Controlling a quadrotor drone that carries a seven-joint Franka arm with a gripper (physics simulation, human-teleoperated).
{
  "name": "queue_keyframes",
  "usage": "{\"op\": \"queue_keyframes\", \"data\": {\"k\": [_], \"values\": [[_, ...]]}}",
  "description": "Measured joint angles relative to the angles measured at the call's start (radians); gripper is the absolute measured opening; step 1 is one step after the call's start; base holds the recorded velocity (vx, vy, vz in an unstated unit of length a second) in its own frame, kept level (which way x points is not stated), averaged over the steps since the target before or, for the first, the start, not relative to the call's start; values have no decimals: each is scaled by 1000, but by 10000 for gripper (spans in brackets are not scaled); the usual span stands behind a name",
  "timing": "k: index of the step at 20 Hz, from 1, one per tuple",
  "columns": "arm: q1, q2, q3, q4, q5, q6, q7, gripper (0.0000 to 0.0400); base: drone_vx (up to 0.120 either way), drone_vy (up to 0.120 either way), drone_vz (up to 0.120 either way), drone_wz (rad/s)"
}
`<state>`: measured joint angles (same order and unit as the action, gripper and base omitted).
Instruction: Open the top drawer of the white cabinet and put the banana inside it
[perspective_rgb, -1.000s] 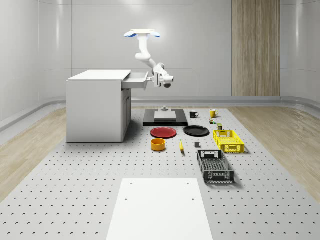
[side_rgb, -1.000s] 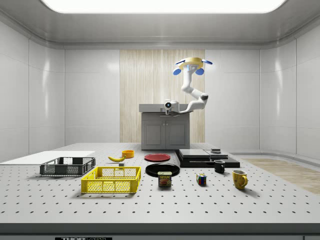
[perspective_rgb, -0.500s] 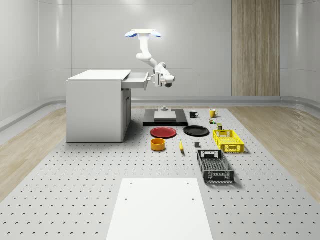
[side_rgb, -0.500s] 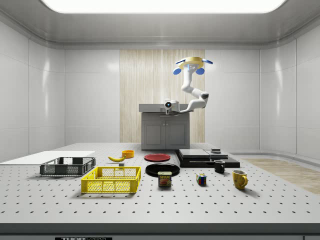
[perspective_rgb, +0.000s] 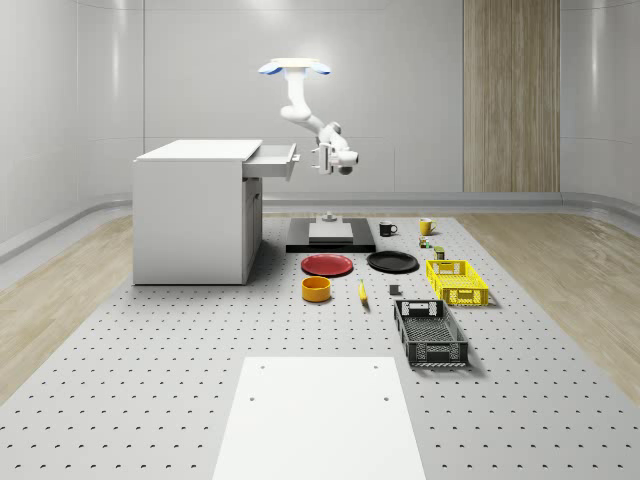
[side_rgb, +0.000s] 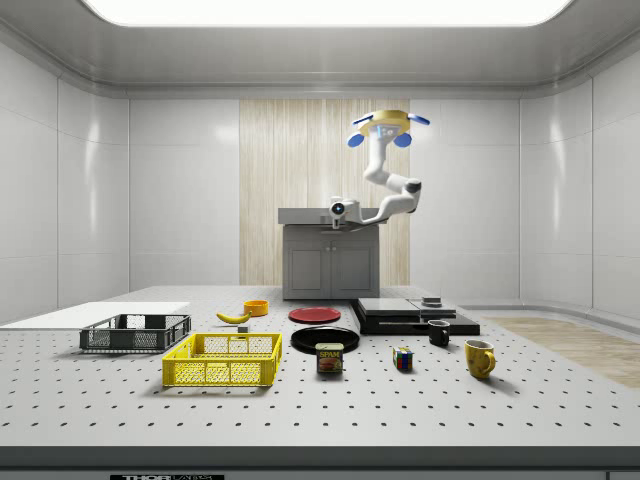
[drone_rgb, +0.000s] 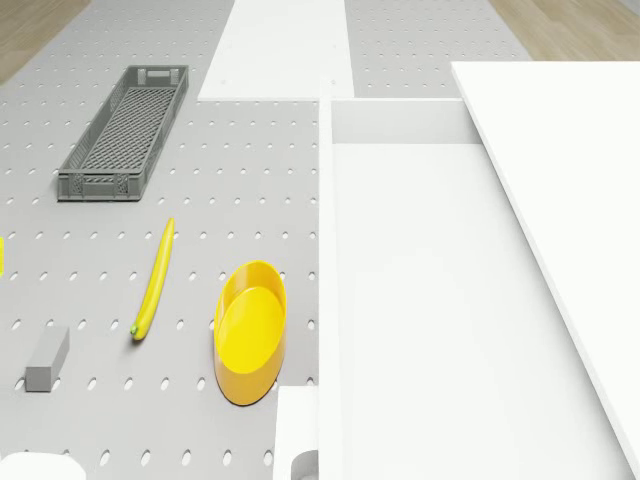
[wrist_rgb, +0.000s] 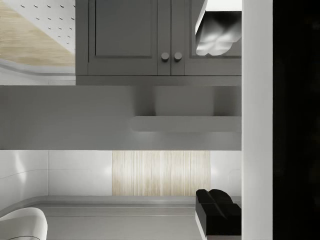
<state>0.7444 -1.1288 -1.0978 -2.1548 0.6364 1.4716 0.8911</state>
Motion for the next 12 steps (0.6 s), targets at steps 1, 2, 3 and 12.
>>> {"op": "queue_keyframes", "data": {"k": [1,2,3,12], "values": [[3,-5,1,-1,-4,3,4,398,-120,0,0,0],[6,-11,1,-1,-7,6,8,398,-120,0,0,0],[9,-16,2,-2,-11,9,12,399,-120,0,0,0],[31,-58,6,-6,-41,34,42,400,-22,9,0,0]]}}
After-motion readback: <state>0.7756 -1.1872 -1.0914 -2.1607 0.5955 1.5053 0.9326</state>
